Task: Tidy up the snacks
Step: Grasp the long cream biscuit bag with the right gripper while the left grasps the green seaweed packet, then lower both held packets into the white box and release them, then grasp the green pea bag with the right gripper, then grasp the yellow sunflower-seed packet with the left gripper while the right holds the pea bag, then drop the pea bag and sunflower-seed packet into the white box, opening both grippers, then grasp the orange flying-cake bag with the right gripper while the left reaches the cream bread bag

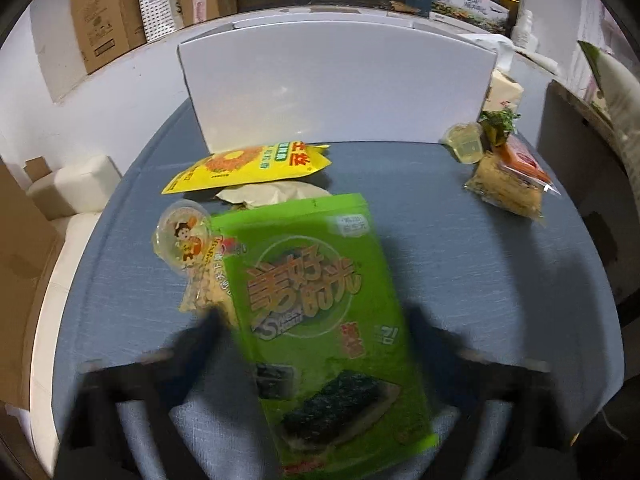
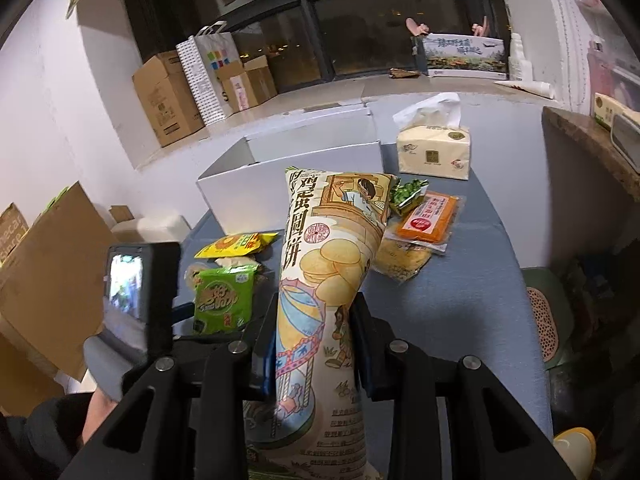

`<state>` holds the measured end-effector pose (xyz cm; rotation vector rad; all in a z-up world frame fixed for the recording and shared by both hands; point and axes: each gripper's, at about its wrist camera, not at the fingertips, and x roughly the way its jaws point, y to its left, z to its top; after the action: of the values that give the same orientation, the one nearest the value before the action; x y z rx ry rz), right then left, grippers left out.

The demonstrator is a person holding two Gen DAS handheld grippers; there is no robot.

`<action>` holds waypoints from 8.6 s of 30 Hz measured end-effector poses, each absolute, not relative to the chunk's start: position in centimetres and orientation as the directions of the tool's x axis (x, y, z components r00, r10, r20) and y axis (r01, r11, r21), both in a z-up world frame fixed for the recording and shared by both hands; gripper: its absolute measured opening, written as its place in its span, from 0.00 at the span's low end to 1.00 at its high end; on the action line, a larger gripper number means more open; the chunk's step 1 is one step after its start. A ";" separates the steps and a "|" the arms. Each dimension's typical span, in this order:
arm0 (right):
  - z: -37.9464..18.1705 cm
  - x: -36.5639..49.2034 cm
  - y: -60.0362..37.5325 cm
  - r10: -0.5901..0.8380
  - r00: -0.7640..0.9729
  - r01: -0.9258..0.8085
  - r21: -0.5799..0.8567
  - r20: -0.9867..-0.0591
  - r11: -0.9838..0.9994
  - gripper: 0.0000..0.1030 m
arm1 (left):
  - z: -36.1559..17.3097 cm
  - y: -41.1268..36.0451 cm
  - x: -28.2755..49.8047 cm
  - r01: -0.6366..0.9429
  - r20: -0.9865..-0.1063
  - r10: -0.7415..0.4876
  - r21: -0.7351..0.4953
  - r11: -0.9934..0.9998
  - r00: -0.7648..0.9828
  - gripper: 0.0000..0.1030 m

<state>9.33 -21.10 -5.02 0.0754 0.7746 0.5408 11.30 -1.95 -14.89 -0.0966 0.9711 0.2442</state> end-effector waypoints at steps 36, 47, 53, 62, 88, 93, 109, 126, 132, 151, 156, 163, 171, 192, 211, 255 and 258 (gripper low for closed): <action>0.5 34.2 -11.5 0.457 0.619 -0.431 0.210 -0.638 0.877 0.33 | 2.9 9.2 30.0 -0.003 -0.615 -0.109 -0.179 0.984 0.781 0.62; 0.8 36.9 -9.2 0.446 0.661 -0.419 0.196 -0.604 0.887 1.00 | -0.6 11.3 31.4 -0.061 -0.655 -0.063 -0.165 0.984 0.753 1.00; 0.7 36.0 -10.3 0.440 0.667 -0.406 0.202 -0.601 0.891 1.00 | -0.2 10.9 29.5 -0.048 -0.640 -0.049 -0.132 0.990 0.767 1.00; 1.9 28.6 -13.9 0.487 0.697 -0.445 0.215 -0.527 0.869 1.00 | 2.7 9.0 20.5 -0.009 -0.570 -0.042 -0.088 0.996 0.821 1.00; -9.8 17.8 -24.4 0.452 0.623 -0.353 0.286 -0.639 0.891 1.00 | -6.6 3.9 4.2 0.041 -0.622 -0.173 -0.221 0.975 0.763 1.00; -9.4 24.4 -23.0 0.444 0.628 -0.403 0.221 -0.639 0.888 1.00 | -7.1 4.2 4.7 0.047 -0.635 -0.185 -0.227 0.973 0.750 1.00; -13.2 33.6 -19.7 0.499 0.475 -0.491 0.252 -0.725 0.834 0.72 | -9.5 5.9 5.6 -0.014 -0.682 -0.171 -0.256 0.966 0.711 1.00; -8.9 25.9 -23.6 0.571 0.581 -0.468 0.335 -0.580 0.818 0.47 | -9.8 6.5 6.5 -0.034 -0.678 -0.166 -0.271 0.962 0.716 1.00; -6.5 20.5 -24.6 0.626 0.598 -0.502 0.375 -0.501 0.779 0.47 | -9.5 6.8 8.8 -0.026 -0.681 -0.179 -0.278 0.960 0.710 1.00; -7.7 10.8 -23.1 0.641 0.584 -0.545 0.345 -0.498 0.764 0.47 | -15.1 10.1 23.0 -0.096 -0.857 -0.140 -0.215 0.972 0.496 1.00; -8.0 10.7 -22.6 0.643 0.576 -0.550 0.342 -0.506 0.762 0.47 | -15.0 10.0 22.1 -0.101 -0.846 -0.146 -0.228 0.968 0.513 0.69; -8.3 10.5 -21.8 0.647 0.562 -0.560 0.338 -0.516 0.756 0.47 | -12.9 8.6 19.6 0.000 -0.782 -0.242 -0.296 0.955 0.575 0.08; -8.3 10.6 -22.4 0.643 0.569 -0.541 0.355 -0.513 0.762 0.47 | -6.1 6.3 15.8 0.091 -0.667 -0.202 -0.198 0.976 0.717 0.06; 2.3 22.3 -14.4 0.660 0.618 -0.636 0.221 -0.427 0.739 0.47 | 5.9 9.9 20.5 0.031 -0.466 -0.102 -0.157 0.987 0.879 0.06; -0.2 33.9 -12.8 0.602 0.602 -0.473 0.374 -0.524 0.798 1.00 | 3.2 12.4 25.3 -0.050 -0.555 -0.029 -0.127 0.991 0.831 1.00; -14.8 34.0 -23.3 0.205 0.517 -0.004 0.238 -0.831 0.971 1.00 | -8.3 4.3 4.7 0.069 -0.650 -0.206 -0.230 0.971 0.731 1.00; -15.1 34.5 -21.8 0.140 0.520 -0.026 0.148 -0.843 0.989 1.00 | -8.5 4.1 4.9 0.072 -0.656 -0.210 -0.230 0.970 0.725 1.00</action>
<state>34.48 -21.76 -15.13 0.1217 1.0201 0.1001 4.86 4.10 -8.52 -0.1943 0.7444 -0.1568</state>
